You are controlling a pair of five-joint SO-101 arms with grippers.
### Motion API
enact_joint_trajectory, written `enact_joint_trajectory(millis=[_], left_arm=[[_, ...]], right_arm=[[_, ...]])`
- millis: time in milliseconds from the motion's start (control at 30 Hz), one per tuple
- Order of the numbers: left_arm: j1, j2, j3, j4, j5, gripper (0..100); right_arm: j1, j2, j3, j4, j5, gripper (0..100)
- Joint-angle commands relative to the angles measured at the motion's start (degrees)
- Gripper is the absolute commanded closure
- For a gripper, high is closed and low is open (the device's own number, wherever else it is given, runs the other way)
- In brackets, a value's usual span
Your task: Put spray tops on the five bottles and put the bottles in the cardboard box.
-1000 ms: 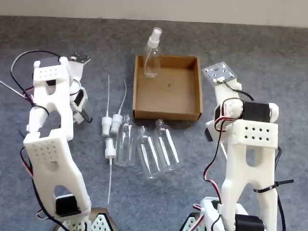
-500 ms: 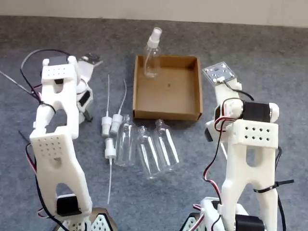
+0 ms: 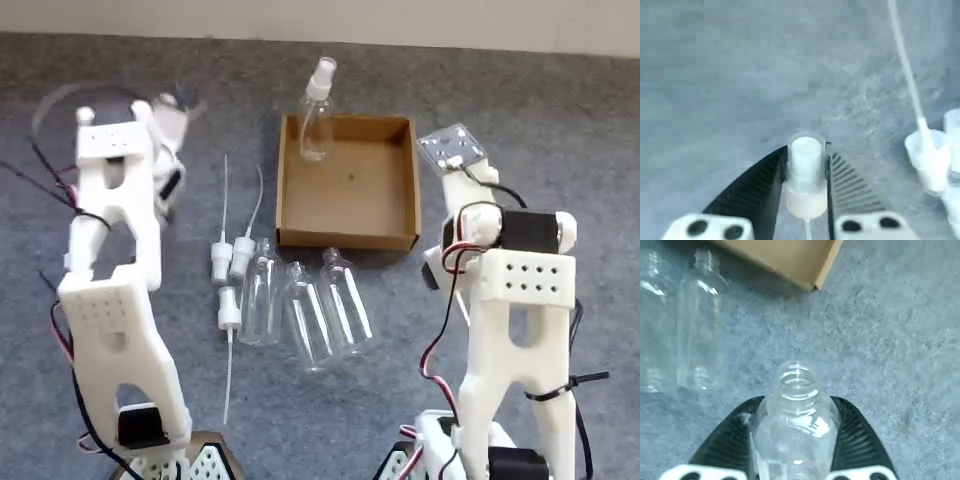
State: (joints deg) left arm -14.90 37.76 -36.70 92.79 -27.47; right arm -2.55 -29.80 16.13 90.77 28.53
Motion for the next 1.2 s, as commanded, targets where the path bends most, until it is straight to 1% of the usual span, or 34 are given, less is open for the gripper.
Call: enact_joint_trajectory(millis=[0,33,133,267,400,500,567,633,733,867,1000,1167], left_arm=[[-0.04,-15.43,-7.87,5.01,6.07,99],[-0.04,-18.33,-8.92,5.45,7.65,99],[0.04,-26.95,-9.8,5.54,12.31,99],[3.56,-36.88,-9.63,5.89,19.08,99],[10.59,-45.58,-9.63,5.98,26.2,99],[16.75,-50.86,-9.63,5.63,30.95,99],[20.62,-53.49,-9.63,5.63,34.02,99],[24.48,-55.16,-9.71,4.31,36.48,99],[28.79,-56.04,-9.71,0.53,38.68,99],[32.04,-55.96,-9.63,-2.55,39.82,99],[36.0,-55.96,-9.63,-3.87,39.65,98],[41.89,-55.96,-9.63,-5.01,39.65,98]], right_arm=[[-6.73,-5.76,-5.41,-0.13,-4.31,99.4],[-9.1,-8.04,-5.41,-0.66,-5.36,99.4],[-14.64,-16.22,-2.68,-7.6,-8.62,99.4],[-19.47,-25.27,9.8,-19.56,-12.13,99.4],[-23.87,-28.53,22.99,-30.64,-14.59,99.4],[-24.75,-30.11,30.81,-39.25,-15.47,99.4],[-24.92,-31.87,34.59,-41.8,-13.89,99.4],[-24.92,-34.59,37.23,-41.98,-11.87,99.4],[-24.92,-40.92,40.48,-41.98,-11.16,99.4],[-25.01,-50.51,45.49,-42.68,-11.87,99.4],[-26.33,-56.92,51.65,-49.19,-18.2,99.4],[-26.51,-63.96,61.23,-53.58,-19.25,99.4]])
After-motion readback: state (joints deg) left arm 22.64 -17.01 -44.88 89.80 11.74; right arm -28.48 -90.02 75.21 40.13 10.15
